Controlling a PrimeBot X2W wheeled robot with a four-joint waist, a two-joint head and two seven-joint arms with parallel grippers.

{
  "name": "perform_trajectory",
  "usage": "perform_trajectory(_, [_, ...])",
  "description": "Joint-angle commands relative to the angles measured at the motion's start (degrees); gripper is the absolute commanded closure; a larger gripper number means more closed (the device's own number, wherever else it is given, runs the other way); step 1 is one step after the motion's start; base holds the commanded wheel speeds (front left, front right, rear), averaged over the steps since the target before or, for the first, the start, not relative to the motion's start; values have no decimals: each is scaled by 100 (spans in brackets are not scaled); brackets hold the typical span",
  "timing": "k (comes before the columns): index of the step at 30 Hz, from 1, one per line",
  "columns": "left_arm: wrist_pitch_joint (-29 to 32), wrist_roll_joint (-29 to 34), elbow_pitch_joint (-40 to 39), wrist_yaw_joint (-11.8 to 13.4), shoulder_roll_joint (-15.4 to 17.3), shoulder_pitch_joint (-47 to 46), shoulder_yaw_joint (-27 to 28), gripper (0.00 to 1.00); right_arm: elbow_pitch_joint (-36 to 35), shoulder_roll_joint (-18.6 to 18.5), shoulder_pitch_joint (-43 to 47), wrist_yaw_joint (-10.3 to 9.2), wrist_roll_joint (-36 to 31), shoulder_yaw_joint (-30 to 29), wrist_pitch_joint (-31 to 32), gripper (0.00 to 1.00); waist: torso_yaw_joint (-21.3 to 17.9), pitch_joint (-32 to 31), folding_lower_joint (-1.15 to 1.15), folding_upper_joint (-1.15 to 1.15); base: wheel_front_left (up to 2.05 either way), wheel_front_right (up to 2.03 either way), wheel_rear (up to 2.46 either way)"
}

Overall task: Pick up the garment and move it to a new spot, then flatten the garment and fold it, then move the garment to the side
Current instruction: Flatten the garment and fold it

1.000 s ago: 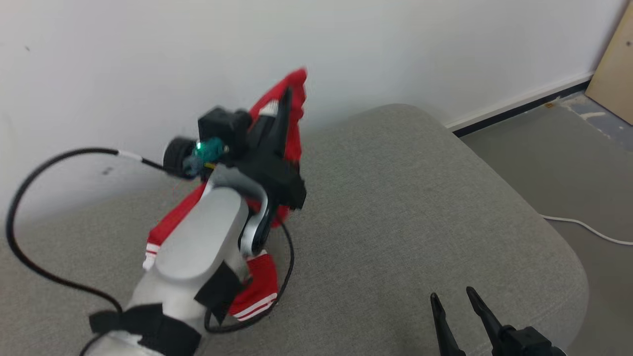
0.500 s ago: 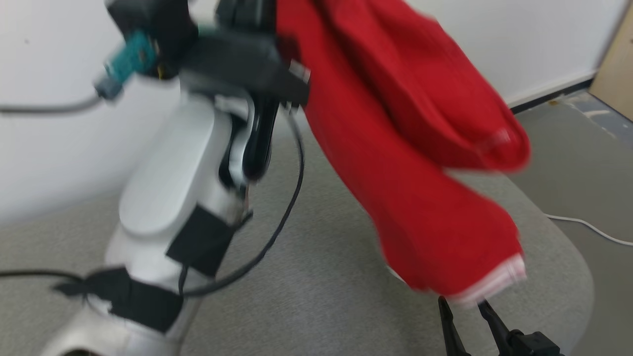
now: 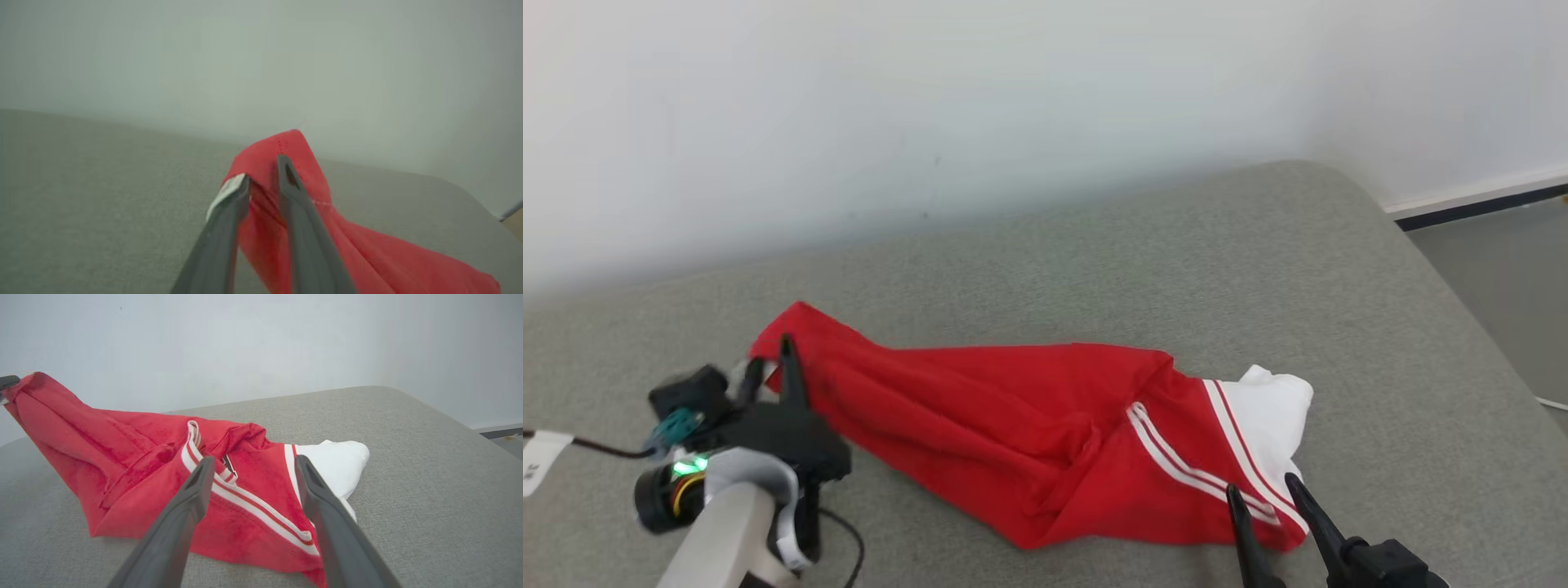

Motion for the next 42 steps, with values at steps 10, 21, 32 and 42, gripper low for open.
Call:
perform_trajectory(10, [-21,174,607,229,307,324,522,0,-34,-4,65,18,2,-102,25,0,382,-10,0,0,0,0,0])
perform_trajectory(21, [1261,288,-549,-954,-448,901,-1004,0,-61,-4,166,18,12,-132,33,0,359,-177,0,0,0,0,0])
perform_trajectory(32, [2205,-212,-1255,-405,-570,1175,-1969,0,-30,-6,79,18,34,-48,19,0,-164,-144,0,0,0,0,0])
perform_trajectory(42, [2354,-506,-785,196,-571,668,-2413,52,19,-5,47,18,47,-27,-9,0,-423,-89,0,0,0,0,0])
